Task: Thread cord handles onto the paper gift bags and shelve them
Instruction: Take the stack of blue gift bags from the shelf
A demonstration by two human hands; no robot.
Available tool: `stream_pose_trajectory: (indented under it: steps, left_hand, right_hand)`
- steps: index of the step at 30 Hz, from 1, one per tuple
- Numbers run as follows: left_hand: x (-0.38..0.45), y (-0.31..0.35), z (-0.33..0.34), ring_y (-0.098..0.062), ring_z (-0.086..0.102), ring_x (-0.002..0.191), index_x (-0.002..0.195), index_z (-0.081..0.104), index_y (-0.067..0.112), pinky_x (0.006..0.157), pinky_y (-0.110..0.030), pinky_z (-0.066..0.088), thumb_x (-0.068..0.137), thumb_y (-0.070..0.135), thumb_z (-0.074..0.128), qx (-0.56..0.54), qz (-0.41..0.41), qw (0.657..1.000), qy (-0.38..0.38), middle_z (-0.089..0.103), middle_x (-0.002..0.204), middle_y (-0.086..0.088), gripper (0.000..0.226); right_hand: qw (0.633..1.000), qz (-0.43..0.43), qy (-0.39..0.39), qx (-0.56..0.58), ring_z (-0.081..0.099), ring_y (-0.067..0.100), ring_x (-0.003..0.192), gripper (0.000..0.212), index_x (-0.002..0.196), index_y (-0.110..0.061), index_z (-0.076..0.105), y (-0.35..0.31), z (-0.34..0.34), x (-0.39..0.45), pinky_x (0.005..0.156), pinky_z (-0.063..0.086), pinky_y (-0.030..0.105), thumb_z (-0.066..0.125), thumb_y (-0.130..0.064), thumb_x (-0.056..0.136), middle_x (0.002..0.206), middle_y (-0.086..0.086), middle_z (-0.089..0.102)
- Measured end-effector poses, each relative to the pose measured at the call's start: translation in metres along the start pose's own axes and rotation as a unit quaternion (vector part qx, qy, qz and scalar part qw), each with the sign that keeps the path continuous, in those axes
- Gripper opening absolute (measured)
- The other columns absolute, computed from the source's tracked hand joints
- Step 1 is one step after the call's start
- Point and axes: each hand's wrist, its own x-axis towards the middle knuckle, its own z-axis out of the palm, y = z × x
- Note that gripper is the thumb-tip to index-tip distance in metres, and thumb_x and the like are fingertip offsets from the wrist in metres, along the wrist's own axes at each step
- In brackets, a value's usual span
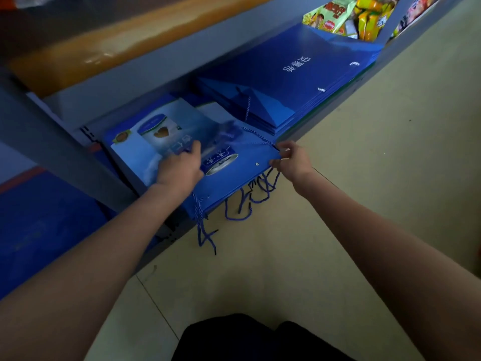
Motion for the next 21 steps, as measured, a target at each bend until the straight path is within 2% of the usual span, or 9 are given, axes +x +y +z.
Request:
stream_pose_trajectory:
  steps: [3, 7, 8, 11, 13, 15, 17, 19, 21]
  left_hand:
    - [0.001, -0.013, -0.020, -0.036, 0.056, 0.077, 0.134, 0.029, 0.002, 0.058, -0.037, 0.040, 0.092, 0.018, 0.049, -0.076, 0.003, 0.994, 0.079, 0.060, 0.093, -0.024, 0.048]
    - [-0.005, -0.009, -0.040, -0.037, 0.057, 0.075, 0.126, 0.034, 0.003, 0.056, -0.037, 0.040, 0.092, 0.019, 0.047, -0.089, 0.049, 0.992, 0.069, 0.058, 0.090, -0.024, 0.040]
    - [-0.008, -0.004, -0.040, -0.035, 0.057, 0.076, 0.125, 0.034, 0.004, 0.056, -0.036, 0.039, 0.093, 0.020, 0.046, -0.067, 0.061, 0.994, 0.054, 0.059, 0.093, -0.022, 0.038]
    - [-0.020, 0.007, -0.034, -0.028, 0.051, 0.072, 0.130, 0.033, 0.007, 0.050, -0.030, 0.030, 0.096, 0.020, 0.042, 0.004, 0.082, 0.996, 0.038, 0.062, 0.096, -0.017, 0.037]
    - [-0.026, 0.008, -0.035, -0.027, 0.048, 0.068, 0.132, 0.030, 0.007, 0.048, -0.030, 0.026, 0.098, 0.023, 0.039, -0.012, 0.071, 0.997, 0.041, 0.063, 0.095, -0.017, 0.039]
    - [-0.031, 0.007, -0.036, -0.031, 0.057, 0.080, 0.135, 0.027, 0.009, 0.055, -0.030, 0.032, 0.098, 0.038, 0.038, -0.047, 0.048, 0.998, 0.019, 0.062, 0.103, -0.018, 0.049]
    - [-0.032, 0.006, -0.036, -0.034, 0.059, 0.098, 0.140, 0.017, 0.009, 0.062, -0.032, 0.035, 0.091, 0.052, 0.047, -0.038, 0.014, 0.999, -0.019, 0.058, 0.116, -0.017, 0.072]
    - [-0.030, 0.001, -0.034, -0.036, 0.057, 0.101, 0.141, 0.014, 0.008, 0.063, -0.034, 0.036, 0.090, 0.044, 0.053, -0.020, -0.016, 1.000, -0.012, 0.055, 0.121, -0.017, 0.074]
    - [-0.025, -0.004, -0.033, -0.036, 0.058, 0.091, 0.140, 0.018, 0.008, 0.058, -0.033, 0.034, 0.095, 0.029, 0.048, -0.018, -0.025, 0.999, 0.030, 0.059, 0.110, -0.019, 0.058]
  right_hand:
    - [0.999, 0.023, 0.018, 0.036, 0.055, 0.020, 0.091, 0.029, 0.112, -0.010, 0.056, 0.003, -0.009, 0.001, 0.083, 0.050, 0.030, 0.064, 0.000, 0.085, 0.104, 0.007, 0.055]
    - [0.984, 0.032, 0.019, 0.175, 0.060, 0.016, 0.071, 0.019, 0.106, -0.006, 0.051, -0.017, -0.019, -0.005, 0.057, 0.056, 0.019, 0.056, 0.002, 0.089, 0.106, 0.011, 0.054]
    - [0.977, 0.016, 0.006, 0.211, 0.060, 0.016, 0.069, 0.019, 0.106, -0.007, 0.051, -0.028, -0.018, -0.007, 0.056, 0.056, 0.019, 0.056, 0.002, 0.090, 0.106, 0.012, 0.054]
    - [0.961, -0.032, -0.042, 0.273, 0.060, 0.017, 0.070, 0.015, 0.104, -0.006, 0.053, -0.056, -0.008, -0.014, 0.063, 0.058, 0.022, 0.057, -0.001, 0.090, 0.102, 0.012, 0.051]
    - [0.960, -0.044, -0.057, 0.272, 0.061, 0.019, 0.076, 0.014, 0.102, -0.005, 0.054, -0.066, 0.002, -0.017, 0.065, 0.058, 0.022, 0.059, 0.000, 0.089, 0.105, 0.014, 0.049]
    - [0.966, -0.058, -0.061, 0.246, 0.061, 0.021, 0.082, 0.016, 0.103, -0.005, 0.054, -0.071, 0.014, -0.020, 0.066, 0.058, 0.023, 0.059, 0.000, 0.089, 0.107, 0.014, 0.048]
    - [0.965, -0.102, -0.071, 0.231, 0.058, 0.022, 0.088, 0.018, 0.106, -0.006, 0.054, -0.080, 0.023, -0.024, 0.071, 0.059, 0.025, 0.057, 0.002, 0.089, 0.103, 0.011, 0.047]
    - [0.950, -0.132, -0.097, 0.267, 0.058, 0.020, 0.086, 0.026, 0.114, -0.007, 0.051, -0.087, 0.026, -0.024, 0.077, 0.057, 0.026, 0.053, 0.005, 0.091, 0.096, 0.005, 0.049]
    - [0.948, -0.113, -0.089, 0.284, 0.061, 0.024, 0.092, 0.032, 0.121, -0.005, 0.047, -0.083, 0.021, -0.017, 0.085, 0.055, 0.029, 0.052, 0.006, 0.091, 0.102, 0.007, 0.055]
